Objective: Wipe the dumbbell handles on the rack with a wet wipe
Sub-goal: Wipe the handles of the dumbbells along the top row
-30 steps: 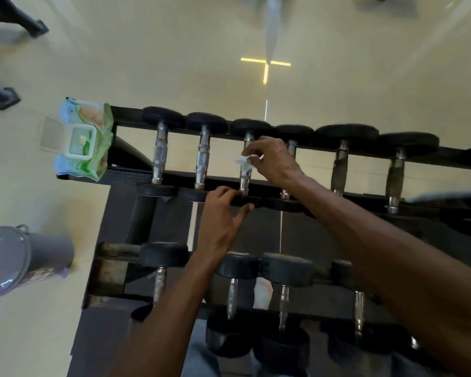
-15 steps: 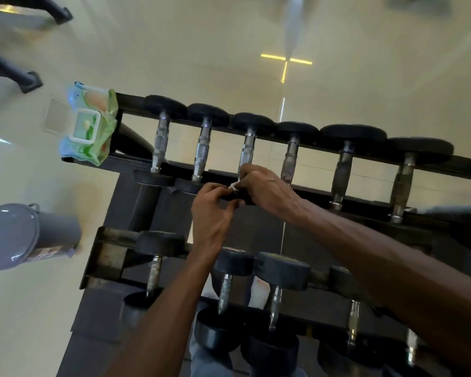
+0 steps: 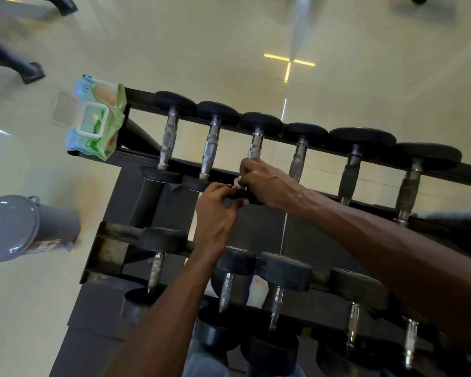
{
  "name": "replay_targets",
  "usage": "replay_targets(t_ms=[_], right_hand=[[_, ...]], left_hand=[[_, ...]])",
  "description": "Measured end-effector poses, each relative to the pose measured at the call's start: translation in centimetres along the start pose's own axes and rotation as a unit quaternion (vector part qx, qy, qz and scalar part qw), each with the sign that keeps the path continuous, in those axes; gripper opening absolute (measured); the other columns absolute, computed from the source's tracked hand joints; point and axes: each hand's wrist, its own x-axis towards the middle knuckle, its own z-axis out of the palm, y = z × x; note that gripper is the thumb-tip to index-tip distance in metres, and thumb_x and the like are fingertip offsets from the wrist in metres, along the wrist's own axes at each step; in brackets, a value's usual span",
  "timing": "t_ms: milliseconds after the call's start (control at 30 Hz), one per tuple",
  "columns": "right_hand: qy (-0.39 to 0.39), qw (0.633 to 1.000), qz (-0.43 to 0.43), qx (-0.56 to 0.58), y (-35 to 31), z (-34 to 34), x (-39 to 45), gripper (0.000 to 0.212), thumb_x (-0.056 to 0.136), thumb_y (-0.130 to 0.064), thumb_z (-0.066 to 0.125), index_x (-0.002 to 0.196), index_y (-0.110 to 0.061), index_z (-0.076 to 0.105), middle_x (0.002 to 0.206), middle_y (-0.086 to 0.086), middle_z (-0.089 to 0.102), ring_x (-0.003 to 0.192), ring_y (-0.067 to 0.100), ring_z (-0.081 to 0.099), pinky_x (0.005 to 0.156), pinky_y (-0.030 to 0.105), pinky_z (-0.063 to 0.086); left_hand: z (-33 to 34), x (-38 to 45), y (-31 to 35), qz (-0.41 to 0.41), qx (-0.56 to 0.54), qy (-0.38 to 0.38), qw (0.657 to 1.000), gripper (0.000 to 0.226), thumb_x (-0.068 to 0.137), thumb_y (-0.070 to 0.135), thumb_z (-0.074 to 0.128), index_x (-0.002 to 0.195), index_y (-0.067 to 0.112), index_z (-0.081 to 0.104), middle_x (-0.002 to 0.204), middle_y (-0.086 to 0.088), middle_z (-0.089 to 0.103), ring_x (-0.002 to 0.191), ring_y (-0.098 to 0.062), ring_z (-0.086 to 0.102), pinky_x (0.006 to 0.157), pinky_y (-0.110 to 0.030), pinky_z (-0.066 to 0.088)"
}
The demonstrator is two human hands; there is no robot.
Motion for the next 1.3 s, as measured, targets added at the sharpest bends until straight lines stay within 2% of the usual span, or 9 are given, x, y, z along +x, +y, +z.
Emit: replay_targets(t_ms=[67, 300, 433, 567, 700, 900, 1000, 1133, 1300], right_hand=[[-0.034, 0.999, -0.018, 0.008, 0.3, -0.1, -0.2, 0.051, 0.095, -0.063, 0.043, 0.107, -0.020, 0.068, 0.115, 0.000, 0.047, 0.107, 0.015, 0.043, 0.085, 0.027, 0.045], [-0.088, 0.995, -0.054, -0.002, 1.4, -0.8, 1.2, 0.016, 0.098, -0.038, 0.061, 0.102, -0.024, 0.068, 0.103, -0.006, 0.054, 0.085, 0.008, 0.057, 0.072, 0.030, 0.056], [-0.075, 0.995, -0.063, -0.030, 0.6, -0.9, 1.6, 0.029, 0.096, -0.047, 0.059, 0.099, -0.019, 0.066, 0.100, -0.002, 0.056, 0.087, 0.011, 0.056, 0.072, 0.028, 0.054], [-0.024, 0.995, -0.077, -0.061, 0.7, -1.3, 1.3, 0.029, 0.101, -0.039, 0.053, 0.102, -0.013, 0.067, 0.102, 0.000, 0.052, 0.091, 0.011, 0.047, 0.072, 0.024, 0.049], [0.123, 0.990, 0.060, -0.016, 3.4, -2.5, 2.0, 0.015, 0.101, -0.007, 0.054, 0.107, -0.005, 0.068, 0.101, -0.003, 0.044, 0.091, 0.011, 0.044, 0.077, 0.021, 0.045], [-0.030, 0.991, -0.115, -0.057, 0.7, 0.6, 0.0, 0.035, 0.101, -0.042, 0.043, 0.105, -0.017, 0.068, 0.106, -0.004, 0.050, 0.095, 0.011, 0.050, 0.080, 0.028, 0.052], [0.027, 0.996, -0.063, -0.055, 2.1, -1.0, 1.4, 0.025, 0.105, -0.029, 0.046, 0.100, -0.012, 0.064, 0.099, -0.004, 0.042, 0.089, 0.011, 0.045, 0.071, 0.026, 0.049], [0.211, 0.974, 0.072, -0.033, 2.8, -1.8, 3.2, 0.012, 0.102, -0.004, 0.053, 0.091, -0.002, 0.059, 0.099, 0.003, 0.044, 0.086, 0.017, 0.045, 0.065, 0.030, 0.050], [0.282, 0.943, 0.167, -0.054, 2.1, 0.7, 3.6, 0.015, 0.097, -0.003, 0.063, 0.111, -0.006, 0.068, 0.110, 0.005, 0.054, 0.092, 0.014, 0.054, 0.071, 0.021, 0.057]], left_hand=[[0.0, 0.0, 0.0, 0.005, -0.001, 0.001, 1.000, 0.027, 0.078, 0.026, 0.088, 0.101, 0.013, 0.080, 0.103, 0.005, 0.069, 0.091, -0.006, 0.064, 0.084, -0.022, 0.054], [0.3, -0.1, -0.4, 0.001, 0.007, -0.001, 1.000, 0.028, 0.079, 0.029, 0.087, 0.102, 0.015, 0.079, 0.106, 0.005, 0.068, 0.095, -0.010, 0.065, 0.087, -0.032, 0.056], [0.3, -0.1, -0.4, 0.001, 0.004, -0.004, 1.000, 0.027, 0.079, 0.029, 0.087, 0.101, 0.016, 0.080, 0.105, 0.004, 0.069, 0.093, -0.012, 0.065, 0.085, -0.034, 0.057], [0.4, -0.3, -0.6, 0.006, 0.004, 0.002, 1.000, 0.028, 0.081, 0.030, 0.086, 0.104, 0.014, 0.079, 0.107, 0.004, 0.069, 0.097, -0.012, 0.066, 0.088, -0.035, 0.057], [0.6, -0.3, -0.4, 0.005, 0.002, 0.019, 1.000, 0.031, 0.080, 0.030, 0.087, 0.104, 0.011, 0.080, 0.108, 0.004, 0.069, 0.098, -0.010, 0.067, 0.090, -0.033, 0.057], [0.5, -0.4, -0.3, 0.008, 0.004, 0.007, 1.000, 0.026, 0.081, 0.027, 0.086, 0.103, 0.015, 0.079, 0.106, 0.004, 0.068, 0.096, -0.011, 0.065, 0.087, -0.034, 0.057], [0.5, -0.3, 0.0, 0.007, -0.002, 0.014, 1.000, 0.025, 0.080, 0.026, 0.087, 0.100, 0.013, 0.080, 0.105, 0.005, 0.068, 0.095, -0.010, 0.065, 0.088, -0.029, 0.055], [0.5, -0.4, -0.1, 0.008, -0.002, 0.025, 1.000, 0.026, 0.080, 0.026, 0.087, 0.101, 0.011, 0.081, 0.106, 0.005, 0.069, 0.097, -0.008, 0.066, 0.089, -0.024, 0.054], [0.8, -0.6, -0.4, 0.013, 0.010, 0.024, 1.000, 0.029, 0.083, 0.029, 0.085, 0.104, 0.011, 0.080, 0.110, 0.005, 0.068, 0.102, -0.011, 0.065, 0.091, -0.027, 0.055]])
